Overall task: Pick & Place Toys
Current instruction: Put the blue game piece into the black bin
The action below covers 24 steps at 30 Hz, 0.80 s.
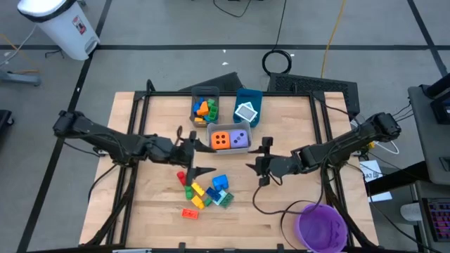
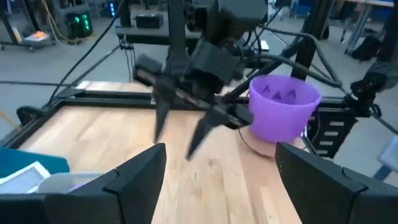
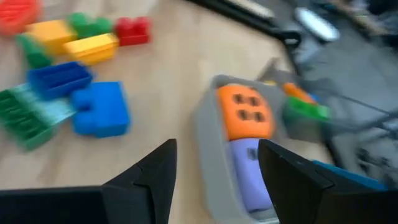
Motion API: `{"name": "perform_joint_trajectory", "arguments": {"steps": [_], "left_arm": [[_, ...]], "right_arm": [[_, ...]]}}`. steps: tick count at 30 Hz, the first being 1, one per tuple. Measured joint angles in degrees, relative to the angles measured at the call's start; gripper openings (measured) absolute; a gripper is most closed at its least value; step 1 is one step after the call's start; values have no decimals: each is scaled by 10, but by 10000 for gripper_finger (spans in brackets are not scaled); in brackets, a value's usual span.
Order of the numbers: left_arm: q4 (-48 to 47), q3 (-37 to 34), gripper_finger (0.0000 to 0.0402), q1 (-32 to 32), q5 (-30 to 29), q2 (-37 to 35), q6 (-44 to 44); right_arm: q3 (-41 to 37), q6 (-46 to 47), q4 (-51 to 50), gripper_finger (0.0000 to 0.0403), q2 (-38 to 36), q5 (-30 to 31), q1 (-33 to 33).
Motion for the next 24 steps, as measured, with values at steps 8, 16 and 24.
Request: {"name": "perform_joint_trajectory", "arguments": {"steps": [8,16,24], "left_arm": [[-37,0,295,11,-11,-11,-3],[-56,-49,294,-21,5,6,-23],[-58,-59,294,-21,15,85,-105]], "right_arm": [[-31,2,2,198,-26,-92,-3],[-58,18,3,191,-55,-95,-3],[-59,13,31,187,-56,-89,-3]]}}
